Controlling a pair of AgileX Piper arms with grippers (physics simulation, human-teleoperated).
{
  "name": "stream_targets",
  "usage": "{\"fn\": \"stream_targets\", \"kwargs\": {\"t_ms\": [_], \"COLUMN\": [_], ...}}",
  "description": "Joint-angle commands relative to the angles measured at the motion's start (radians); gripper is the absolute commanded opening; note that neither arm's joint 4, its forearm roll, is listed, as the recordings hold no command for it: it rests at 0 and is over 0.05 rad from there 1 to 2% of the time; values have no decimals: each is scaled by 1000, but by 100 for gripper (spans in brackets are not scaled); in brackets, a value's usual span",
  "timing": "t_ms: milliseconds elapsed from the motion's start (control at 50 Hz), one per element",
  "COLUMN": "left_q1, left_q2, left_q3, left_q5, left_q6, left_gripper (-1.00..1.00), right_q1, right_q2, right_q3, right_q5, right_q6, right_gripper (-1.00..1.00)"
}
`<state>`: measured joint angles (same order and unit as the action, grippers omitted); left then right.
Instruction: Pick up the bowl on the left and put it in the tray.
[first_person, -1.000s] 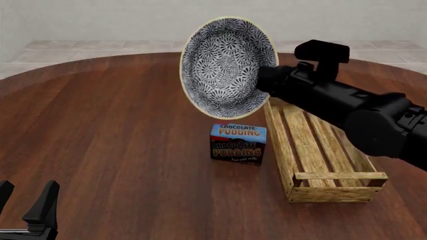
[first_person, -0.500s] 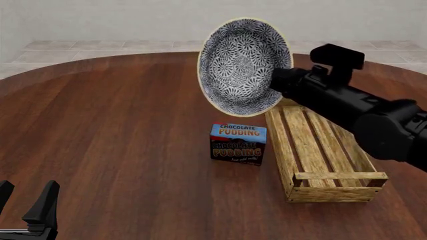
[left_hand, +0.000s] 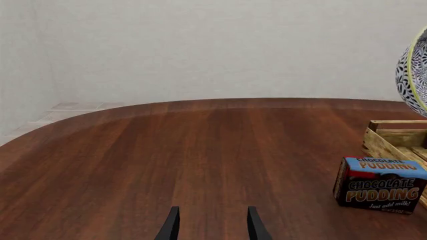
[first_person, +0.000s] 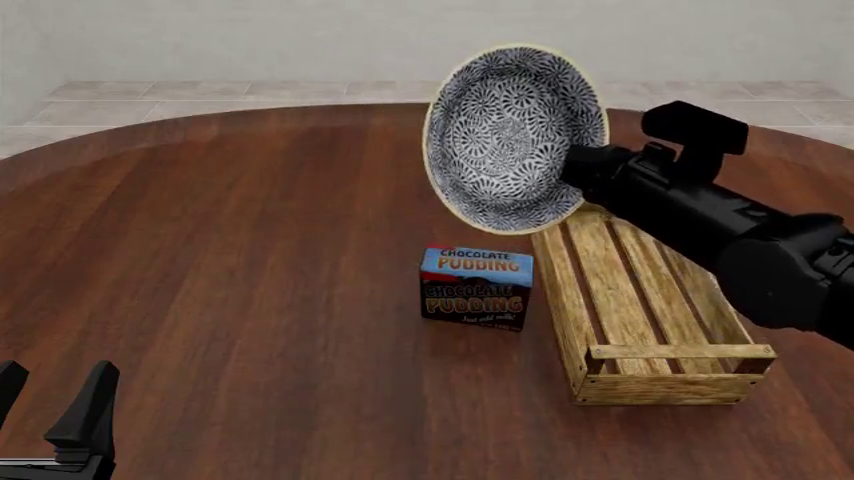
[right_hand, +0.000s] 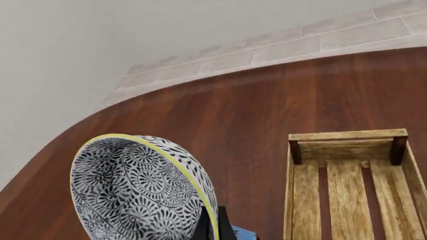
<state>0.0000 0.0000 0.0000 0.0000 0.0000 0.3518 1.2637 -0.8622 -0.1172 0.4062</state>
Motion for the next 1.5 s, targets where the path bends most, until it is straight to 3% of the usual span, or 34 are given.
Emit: {"fn": "stream_targets", "kwargs": {"t_ms": [20, 640, 1500], "left_q1": [0, 0, 0], "left_q2": [0, 0, 0], "left_q3": [0, 0, 0], "left_q5": [0, 0, 0], "left_q6": [0, 0, 0], "left_gripper": [100, 100, 100], "right_q1": [-26, -103, -255], "right_q2": [-11, -50, -31], "right_q3": [11, 42, 113], "right_q5": [-10, -12, -35], "right_q6": [19, 25, 98], "right_gripper": [-100, -100, -100]}}
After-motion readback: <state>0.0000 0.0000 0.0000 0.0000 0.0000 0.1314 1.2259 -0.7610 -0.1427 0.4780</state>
